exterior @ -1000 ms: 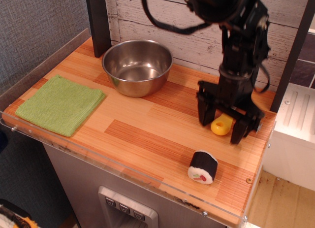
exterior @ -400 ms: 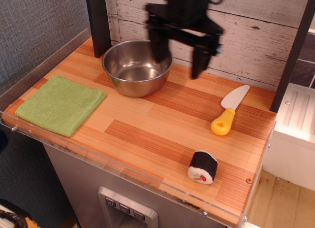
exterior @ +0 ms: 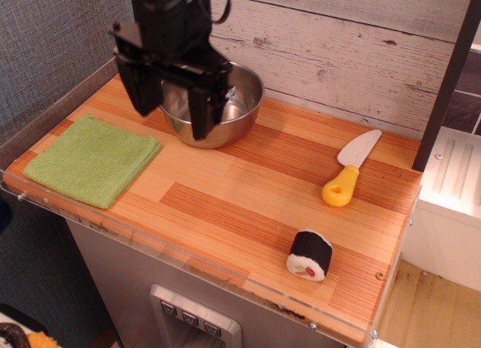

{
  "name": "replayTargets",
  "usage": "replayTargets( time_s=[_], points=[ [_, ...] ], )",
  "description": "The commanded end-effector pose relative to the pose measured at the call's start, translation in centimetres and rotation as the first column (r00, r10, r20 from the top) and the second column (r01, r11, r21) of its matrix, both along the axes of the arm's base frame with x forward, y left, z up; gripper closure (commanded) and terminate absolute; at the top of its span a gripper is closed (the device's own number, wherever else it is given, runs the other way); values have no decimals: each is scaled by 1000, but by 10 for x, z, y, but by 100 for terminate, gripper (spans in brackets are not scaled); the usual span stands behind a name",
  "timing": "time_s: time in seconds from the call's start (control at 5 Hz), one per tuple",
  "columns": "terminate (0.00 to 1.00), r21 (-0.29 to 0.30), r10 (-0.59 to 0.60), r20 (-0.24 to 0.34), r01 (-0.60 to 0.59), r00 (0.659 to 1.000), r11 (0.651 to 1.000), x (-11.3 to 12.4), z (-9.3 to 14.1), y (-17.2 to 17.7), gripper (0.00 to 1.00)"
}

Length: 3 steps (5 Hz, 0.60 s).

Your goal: Move the knife to the back end of the table.

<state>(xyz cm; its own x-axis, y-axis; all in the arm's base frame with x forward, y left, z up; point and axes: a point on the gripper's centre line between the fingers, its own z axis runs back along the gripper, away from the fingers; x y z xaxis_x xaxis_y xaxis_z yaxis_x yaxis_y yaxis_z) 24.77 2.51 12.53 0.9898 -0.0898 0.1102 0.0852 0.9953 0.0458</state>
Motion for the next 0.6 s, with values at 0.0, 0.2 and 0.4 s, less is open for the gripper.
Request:
replayTargets(
  time_s=[0.0, 0.2, 0.4],
  points=[
    [0, -57, -63, -33, 61, 997, 997, -3, -4, 3, 0],
    [0, -57, -63, -33, 61, 997, 997, -3, -4, 3, 0],
    [100, -57, -63, -33, 61, 997, 997, -3, -4, 3, 0]
  ],
)
